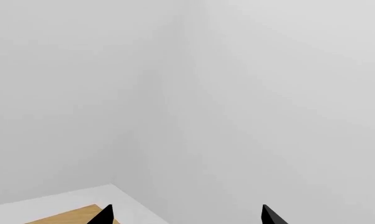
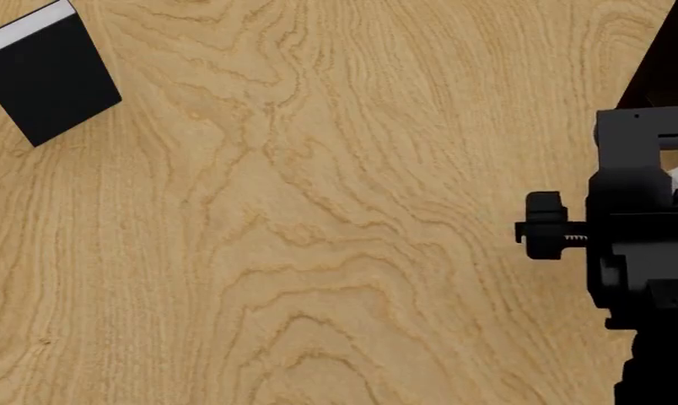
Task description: Pick up the book on the right and place it on the cabinet shelf.
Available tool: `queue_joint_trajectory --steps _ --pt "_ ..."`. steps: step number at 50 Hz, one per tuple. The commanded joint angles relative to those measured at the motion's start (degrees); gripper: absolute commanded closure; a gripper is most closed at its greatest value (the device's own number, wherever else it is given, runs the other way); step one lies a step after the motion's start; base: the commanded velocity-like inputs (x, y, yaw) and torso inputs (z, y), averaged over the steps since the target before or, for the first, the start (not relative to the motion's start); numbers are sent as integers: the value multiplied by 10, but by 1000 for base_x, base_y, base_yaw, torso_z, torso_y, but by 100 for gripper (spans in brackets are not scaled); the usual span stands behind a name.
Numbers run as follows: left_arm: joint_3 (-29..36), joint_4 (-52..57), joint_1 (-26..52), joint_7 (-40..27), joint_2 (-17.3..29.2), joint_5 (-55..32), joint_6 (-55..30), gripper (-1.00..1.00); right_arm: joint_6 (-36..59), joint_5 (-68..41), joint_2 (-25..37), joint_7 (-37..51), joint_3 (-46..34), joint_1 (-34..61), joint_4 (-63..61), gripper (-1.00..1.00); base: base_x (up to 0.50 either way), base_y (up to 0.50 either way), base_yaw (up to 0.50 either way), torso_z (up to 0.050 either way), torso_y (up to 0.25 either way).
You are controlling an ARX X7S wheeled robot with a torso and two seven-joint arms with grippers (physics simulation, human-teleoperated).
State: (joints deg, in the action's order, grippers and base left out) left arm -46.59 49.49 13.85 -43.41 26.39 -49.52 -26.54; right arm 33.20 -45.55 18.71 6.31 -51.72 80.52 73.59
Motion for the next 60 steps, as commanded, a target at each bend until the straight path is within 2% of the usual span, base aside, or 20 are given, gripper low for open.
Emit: queue_joint_trajectory --steps 1,18,29,45,60 --pt "2 1 0 -3 2 0 0 -100 4 105 -3 21 25 0 13 -100 -1 -4 0 0 0" --pt "8 2 -2 -2 4 6 3 -100 23 310 -13 47 158 -8 14 -100 0 0 -2 0 0" --pt "9 5 -3 -5 7 7 2 -100 36 395 -13 41 236 -7 14 -100 0 0 -2 0 0" --pt "12 6 -3 -7 11 8 2 -100 54 441 -25 8 281 4 14 -100 0 0 -1 0 0" --pt "14 8 -5 -9 14 10 3 -100 62 453 -28 -4 289 20 14 -100 0 0 -1 0 0"
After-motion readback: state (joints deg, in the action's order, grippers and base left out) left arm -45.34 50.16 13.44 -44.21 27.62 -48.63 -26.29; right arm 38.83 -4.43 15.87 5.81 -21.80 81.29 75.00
